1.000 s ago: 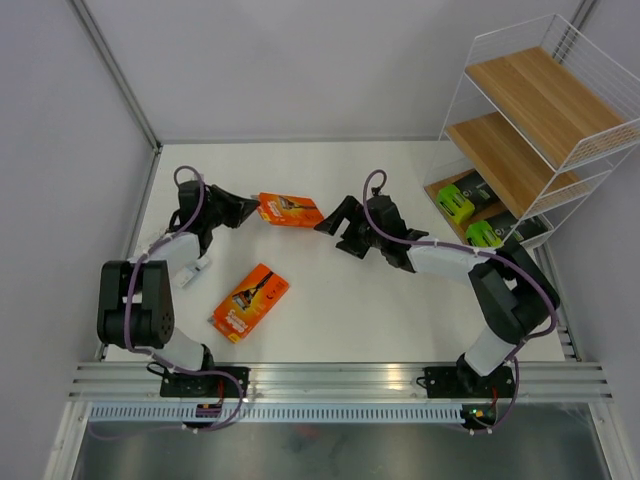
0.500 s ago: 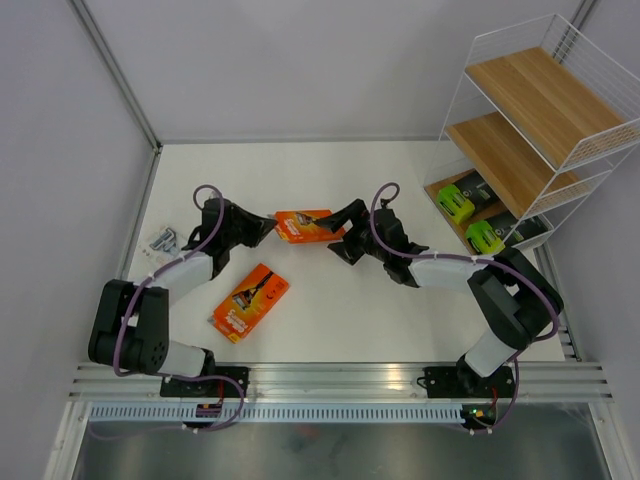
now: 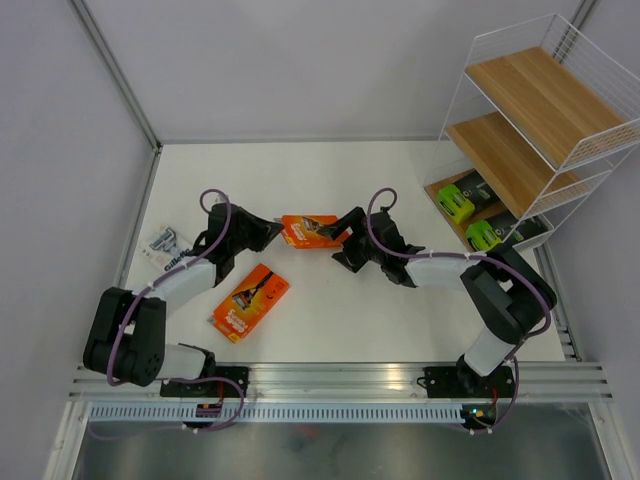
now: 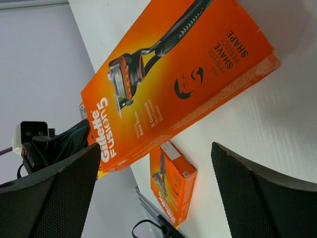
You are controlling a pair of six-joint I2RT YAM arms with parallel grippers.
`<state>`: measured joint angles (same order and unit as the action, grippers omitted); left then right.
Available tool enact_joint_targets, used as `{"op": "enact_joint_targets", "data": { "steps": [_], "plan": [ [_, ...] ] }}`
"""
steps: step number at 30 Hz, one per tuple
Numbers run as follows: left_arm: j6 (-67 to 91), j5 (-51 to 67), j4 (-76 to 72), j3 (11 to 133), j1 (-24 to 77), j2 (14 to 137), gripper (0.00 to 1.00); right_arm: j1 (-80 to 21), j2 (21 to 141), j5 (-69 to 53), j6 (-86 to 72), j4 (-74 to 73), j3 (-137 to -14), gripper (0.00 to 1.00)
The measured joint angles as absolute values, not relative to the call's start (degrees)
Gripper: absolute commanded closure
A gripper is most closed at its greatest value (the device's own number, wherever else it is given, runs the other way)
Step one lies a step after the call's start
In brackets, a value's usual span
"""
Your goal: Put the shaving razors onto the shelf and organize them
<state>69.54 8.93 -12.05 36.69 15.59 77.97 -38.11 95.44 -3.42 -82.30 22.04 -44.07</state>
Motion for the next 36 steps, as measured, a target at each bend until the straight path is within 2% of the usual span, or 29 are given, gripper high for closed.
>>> {"op": "enact_joint_targets", "data": {
  "steps": [12, 16, 23, 27, 28, 33, 36],
  "plan": [
    [70.91, 9.04, -12.21, 33.85, 17.08, 77.19, 0.98, -38.11, 100.64, -1.87, -83.59, 24.93, -44.07, 0.03],
    [70.57, 9.13, -12.16, 33.82, 17.12, 76.44, 0.98, -38.11, 100.64, -0.89, -83.13, 24.86, -44.14, 0.12],
    [67.00, 9.65, -11.97, 33.82, 17.17, 76.44, 0.98, -38.11, 100.36, 1.93, -80.47, 22.96, -44.66, 0.15],
    [64.88, 10.02, -11.57, 33.82, 17.37, 76.31, 0.98, -38.02, 100.29, 3.01, -79.68, 22.68, -44.91, 0.22],
    [64.23, 10.07, -11.53, 33.82, 17.56, 76.25, 0.98, -37.98, 100.29, 3.27, -79.66, 22.68, -44.91, 0.27],
    [61.19, 10.13, -11.16, 33.82, 20.32, 76.20, 0.98, -37.50, 100.27, 4.08, -79.68, 23.22, -44.91, 0.40],
    [60.07, 10.00, -11.25, 33.78, 22.04, 76.23, 0.98, -36.97, 99.77, 4.62, -79.70, 23.38, -44.91, 0.40]
  ]
}}
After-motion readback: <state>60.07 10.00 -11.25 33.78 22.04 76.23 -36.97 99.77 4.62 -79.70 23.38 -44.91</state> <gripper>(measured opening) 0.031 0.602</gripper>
